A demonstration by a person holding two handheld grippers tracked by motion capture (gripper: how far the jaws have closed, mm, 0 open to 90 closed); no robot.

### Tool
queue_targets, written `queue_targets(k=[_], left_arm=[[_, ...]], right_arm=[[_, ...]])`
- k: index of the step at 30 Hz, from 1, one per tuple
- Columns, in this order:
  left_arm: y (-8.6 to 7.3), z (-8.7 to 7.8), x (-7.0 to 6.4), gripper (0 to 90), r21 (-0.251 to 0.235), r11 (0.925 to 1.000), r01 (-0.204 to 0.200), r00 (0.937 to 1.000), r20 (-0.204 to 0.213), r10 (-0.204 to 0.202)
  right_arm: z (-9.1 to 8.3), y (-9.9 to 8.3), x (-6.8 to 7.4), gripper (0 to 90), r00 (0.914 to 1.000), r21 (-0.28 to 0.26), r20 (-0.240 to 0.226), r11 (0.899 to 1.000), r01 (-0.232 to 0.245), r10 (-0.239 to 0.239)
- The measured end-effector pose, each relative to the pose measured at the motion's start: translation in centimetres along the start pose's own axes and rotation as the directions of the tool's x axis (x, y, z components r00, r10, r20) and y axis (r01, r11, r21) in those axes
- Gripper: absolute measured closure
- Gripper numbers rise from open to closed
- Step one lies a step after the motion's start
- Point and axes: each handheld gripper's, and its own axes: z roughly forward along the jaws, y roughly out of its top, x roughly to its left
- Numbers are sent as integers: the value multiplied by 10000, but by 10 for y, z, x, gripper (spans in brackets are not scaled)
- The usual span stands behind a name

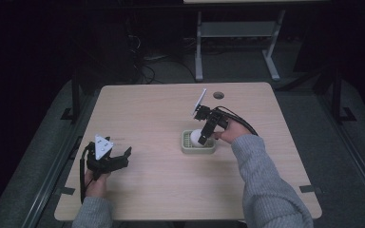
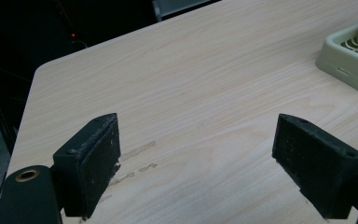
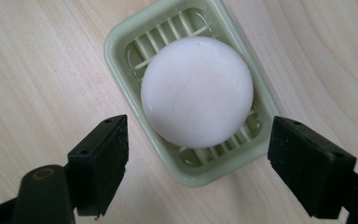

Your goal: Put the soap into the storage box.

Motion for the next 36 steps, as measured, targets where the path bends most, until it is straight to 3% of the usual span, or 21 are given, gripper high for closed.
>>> queue_targets(k=[36], left_arm=[[0,0,-1,148,90,9999,-91,10000,23,91]], right_arm=[[-16,-56,4,199,9984,-522,-42,9970,-569,568]])
